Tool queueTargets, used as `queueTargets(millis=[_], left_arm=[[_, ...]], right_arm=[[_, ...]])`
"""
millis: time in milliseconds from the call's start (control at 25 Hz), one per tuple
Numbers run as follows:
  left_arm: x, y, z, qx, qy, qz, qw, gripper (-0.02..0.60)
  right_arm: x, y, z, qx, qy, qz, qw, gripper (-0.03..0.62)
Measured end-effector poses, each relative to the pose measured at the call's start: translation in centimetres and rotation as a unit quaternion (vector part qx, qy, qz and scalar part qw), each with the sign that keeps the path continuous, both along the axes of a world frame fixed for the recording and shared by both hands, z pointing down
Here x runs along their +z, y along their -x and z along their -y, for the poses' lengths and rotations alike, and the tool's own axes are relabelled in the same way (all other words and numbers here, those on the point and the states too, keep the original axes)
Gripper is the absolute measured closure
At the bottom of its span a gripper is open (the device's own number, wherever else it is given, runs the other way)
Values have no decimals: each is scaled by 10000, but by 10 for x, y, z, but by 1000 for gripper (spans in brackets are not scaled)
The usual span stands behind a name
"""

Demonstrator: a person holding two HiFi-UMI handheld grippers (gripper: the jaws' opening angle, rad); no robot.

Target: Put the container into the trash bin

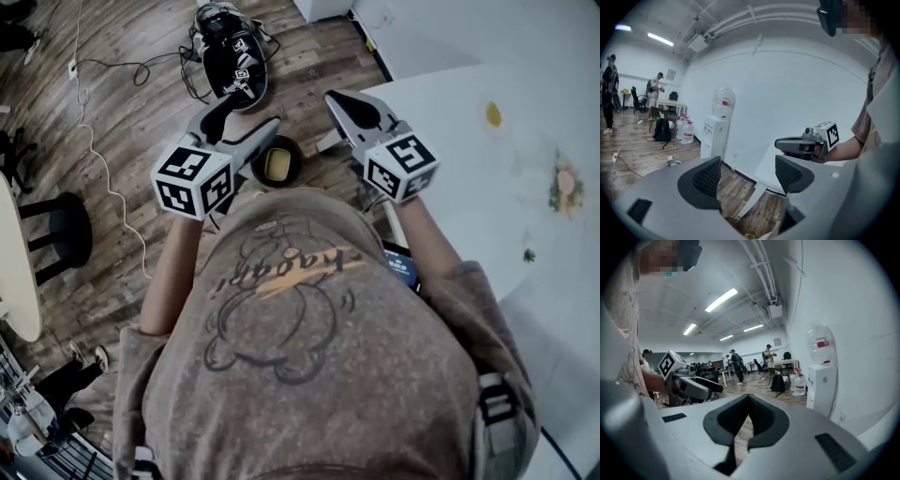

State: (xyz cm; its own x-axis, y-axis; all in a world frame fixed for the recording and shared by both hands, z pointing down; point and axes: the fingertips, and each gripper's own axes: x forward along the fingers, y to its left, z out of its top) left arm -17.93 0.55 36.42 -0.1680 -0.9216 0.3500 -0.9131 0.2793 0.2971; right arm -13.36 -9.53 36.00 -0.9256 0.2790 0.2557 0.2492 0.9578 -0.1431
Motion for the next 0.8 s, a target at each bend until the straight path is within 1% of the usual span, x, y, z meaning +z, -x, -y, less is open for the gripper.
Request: queueTargets(millis=[80,320,400,440,560,640,760,800], left_arm=[[-9,2,-4,-63,-19,280,9996,225],[-31,5,-3,-337,-479,485,9971,227],[-37,9,-6,-444,-679,469,9956,236],[-39,10,-8,-496,-782,446,9947,258],[-42,12,-16,-594,-1070,374,9918,392],[-42,14,-21,-642,-1168,394,9903,470],[-40,16,-29,-730,-1235,549,9881,560],[-40,18,-32,-759,-1275,587,9872,577]], right_arm=[[-7,-1,2,11,-29,70,10000,592],[-14,-14,9,116,-60,182,9998,592],[-13,-16,8,191,-24,209,9996,592],[-13,-17,7,237,3,226,9995,592],[-11,-19,1,364,62,287,9989,592],[-9,-20,-3,457,64,339,9984,592],[-6,-22,-5,628,28,412,9972,592],[-5,-23,-5,682,7,441,9967,592]])
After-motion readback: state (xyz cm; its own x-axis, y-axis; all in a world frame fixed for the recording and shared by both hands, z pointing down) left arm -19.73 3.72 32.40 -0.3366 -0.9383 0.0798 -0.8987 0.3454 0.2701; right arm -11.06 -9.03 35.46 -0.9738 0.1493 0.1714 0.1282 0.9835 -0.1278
